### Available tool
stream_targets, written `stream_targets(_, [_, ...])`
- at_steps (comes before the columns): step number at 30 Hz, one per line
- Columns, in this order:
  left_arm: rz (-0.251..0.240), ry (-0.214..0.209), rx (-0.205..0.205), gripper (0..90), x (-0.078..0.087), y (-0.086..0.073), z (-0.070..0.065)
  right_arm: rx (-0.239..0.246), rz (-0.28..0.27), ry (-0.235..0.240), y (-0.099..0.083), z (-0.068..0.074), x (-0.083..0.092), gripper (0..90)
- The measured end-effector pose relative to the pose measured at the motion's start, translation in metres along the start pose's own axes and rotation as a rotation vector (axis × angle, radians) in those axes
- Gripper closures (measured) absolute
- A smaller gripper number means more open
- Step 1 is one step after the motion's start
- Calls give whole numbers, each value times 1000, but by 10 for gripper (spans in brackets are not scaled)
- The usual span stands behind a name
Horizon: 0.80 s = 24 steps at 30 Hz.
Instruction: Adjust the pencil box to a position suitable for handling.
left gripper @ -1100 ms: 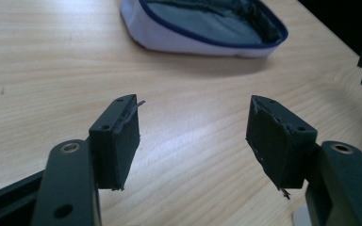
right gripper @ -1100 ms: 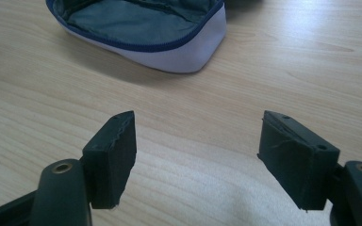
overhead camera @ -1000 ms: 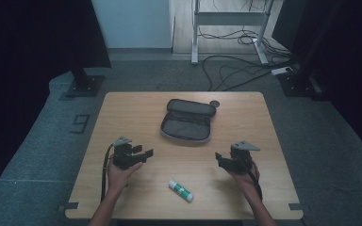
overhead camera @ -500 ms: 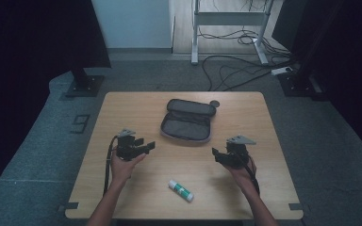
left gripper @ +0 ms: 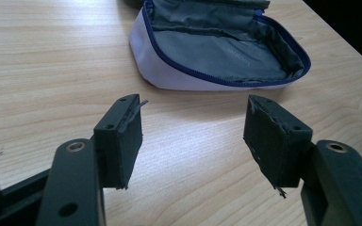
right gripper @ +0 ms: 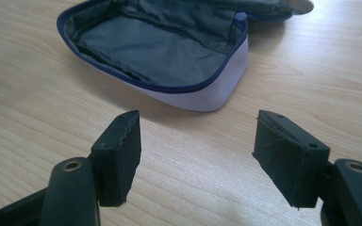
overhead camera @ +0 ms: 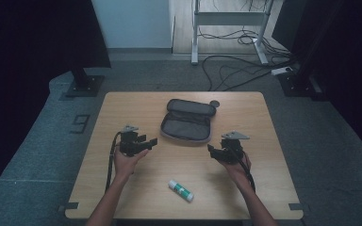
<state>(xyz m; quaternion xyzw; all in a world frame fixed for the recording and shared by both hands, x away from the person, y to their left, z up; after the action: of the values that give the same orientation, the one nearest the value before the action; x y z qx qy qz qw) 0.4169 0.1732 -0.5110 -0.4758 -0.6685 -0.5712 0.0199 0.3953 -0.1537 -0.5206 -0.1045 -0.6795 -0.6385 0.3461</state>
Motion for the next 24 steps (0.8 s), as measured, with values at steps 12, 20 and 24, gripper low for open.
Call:
stream_targets(12, [17,8,-10,384,-18,9,-2,3,12,-1,6,2,-13,330])
stream_targets(20, [4,8,-13,400,-25,16,-4,11,17,-8,9,2,-19,339])
stream_targets(24, [14,21,-7,401,-30,19,-2,12,18,0,9,3,-23,339])
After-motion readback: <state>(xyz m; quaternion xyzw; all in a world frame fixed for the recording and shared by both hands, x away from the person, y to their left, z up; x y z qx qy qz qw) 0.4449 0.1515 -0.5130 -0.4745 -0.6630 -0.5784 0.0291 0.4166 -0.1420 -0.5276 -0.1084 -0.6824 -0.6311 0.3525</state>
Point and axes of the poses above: each handheld gripper's, and its own axes: x roughly backward along the jaws, y roughly out of its top, z roughly to its left, the point moved 4 cm from there along -x, roughly forward along the jaws, and after that the axes turned 5 degrees about -y, right-handed, at the moved point
